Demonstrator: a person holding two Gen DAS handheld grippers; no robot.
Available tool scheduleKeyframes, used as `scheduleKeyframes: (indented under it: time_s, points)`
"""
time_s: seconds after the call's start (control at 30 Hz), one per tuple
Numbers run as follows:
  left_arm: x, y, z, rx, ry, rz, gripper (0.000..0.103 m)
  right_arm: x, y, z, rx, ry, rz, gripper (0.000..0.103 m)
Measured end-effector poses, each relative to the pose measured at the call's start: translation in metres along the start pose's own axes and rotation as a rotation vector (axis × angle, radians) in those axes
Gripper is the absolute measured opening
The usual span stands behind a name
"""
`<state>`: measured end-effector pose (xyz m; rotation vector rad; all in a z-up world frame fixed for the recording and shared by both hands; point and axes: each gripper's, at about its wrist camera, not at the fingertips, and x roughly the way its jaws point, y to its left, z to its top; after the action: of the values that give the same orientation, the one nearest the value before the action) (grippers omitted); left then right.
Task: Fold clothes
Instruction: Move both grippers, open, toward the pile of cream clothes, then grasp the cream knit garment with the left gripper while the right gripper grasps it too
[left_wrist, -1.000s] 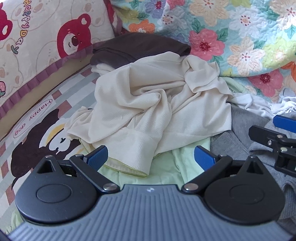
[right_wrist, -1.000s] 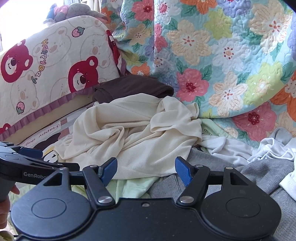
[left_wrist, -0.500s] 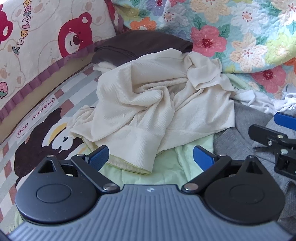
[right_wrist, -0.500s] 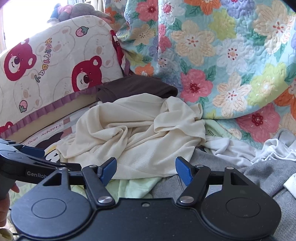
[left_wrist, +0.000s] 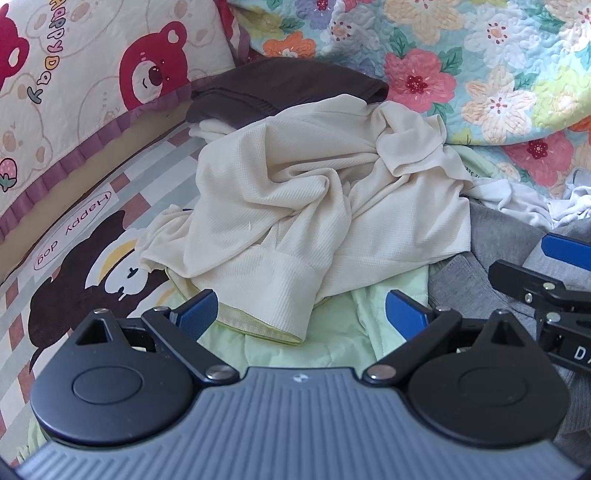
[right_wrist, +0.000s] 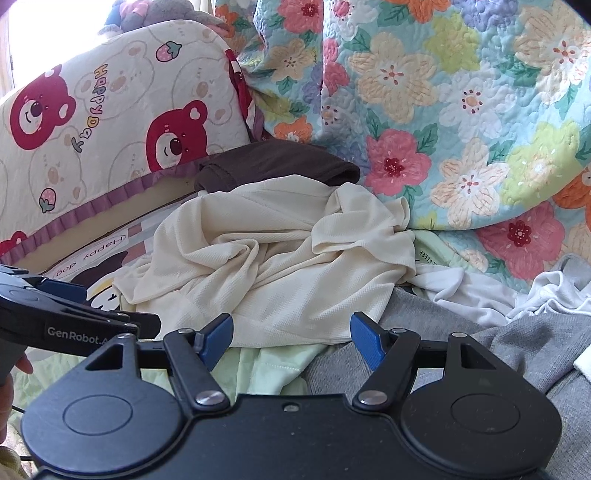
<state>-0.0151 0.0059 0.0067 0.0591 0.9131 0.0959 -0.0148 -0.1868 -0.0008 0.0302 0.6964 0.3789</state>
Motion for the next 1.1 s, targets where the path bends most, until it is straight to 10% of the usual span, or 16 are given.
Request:
scheduleKeyframes:
  time_s: [0.6, 0.67, 0.83, 0.97, 1.1]
  points:
    - [0.016, 0.028, -0.004, -0.079, -0.047, -0.012, 0.097, 0.025, -0.018, -0.007, 0.108, 0.022, 0.083, 0.075]
    - [0.019, 0.037, -0.004, -0.068, -0.063, 0.006, 0.075, 0.037, -0.026, -0.006, 0.157, 0.054, 0.091, 0.075]
    - [0.030, 0.064, 0.000, -0.087, -0.056, -0.008, 0.062, 0.066, -0.037, -0.001, 0.264, 0.151, 0.080, 0.075]
    - [0.047, 0.082, 0.011, -0.121, -0.065, -0.037, 0.063, 0.093, -0.037, 0.010, 0.380, 0.218, 0.195, 0.075]
    - [0.070, 0.101, 0.030, -0.197, -0.084, -0.081, 0.073, 0.128, -0.040, 0.023, 0.467, 0.240, 0.134, 0.075]
